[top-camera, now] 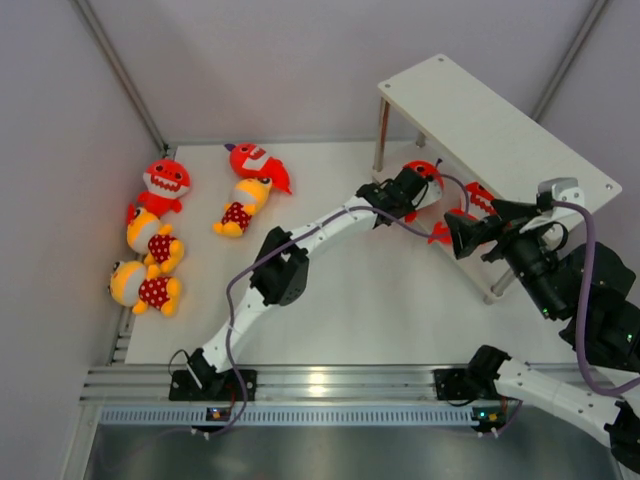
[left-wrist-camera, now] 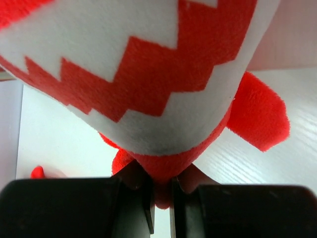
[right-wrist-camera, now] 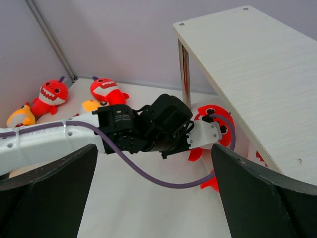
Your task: Place and organize the stuffed toys onto the shelf
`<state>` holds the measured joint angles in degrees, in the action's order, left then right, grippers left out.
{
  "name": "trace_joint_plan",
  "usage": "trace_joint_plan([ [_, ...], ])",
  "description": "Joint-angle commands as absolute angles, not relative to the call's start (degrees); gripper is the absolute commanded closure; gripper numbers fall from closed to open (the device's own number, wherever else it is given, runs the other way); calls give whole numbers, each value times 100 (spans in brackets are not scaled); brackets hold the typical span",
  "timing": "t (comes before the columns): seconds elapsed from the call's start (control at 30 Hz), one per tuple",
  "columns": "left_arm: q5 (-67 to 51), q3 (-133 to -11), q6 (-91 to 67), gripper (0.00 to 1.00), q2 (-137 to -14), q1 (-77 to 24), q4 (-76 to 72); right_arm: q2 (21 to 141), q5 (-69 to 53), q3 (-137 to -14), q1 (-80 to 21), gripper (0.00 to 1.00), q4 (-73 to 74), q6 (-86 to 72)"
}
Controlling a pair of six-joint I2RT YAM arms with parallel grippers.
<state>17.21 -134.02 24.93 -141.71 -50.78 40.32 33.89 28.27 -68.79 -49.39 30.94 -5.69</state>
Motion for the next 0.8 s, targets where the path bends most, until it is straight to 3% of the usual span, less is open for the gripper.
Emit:
trace_joint_plan([
  [0.0, 2310, -13781, 2311, 100, -14229, -5168, 3069, 3305, 2733, -7040, -4975, 1, 3278, -799],
  [0.77, 1328, -14019, 2602, 100, -14687, -5871, 2602, 3191, 2742, -7040, -4983, 1, 3551, -905],
])
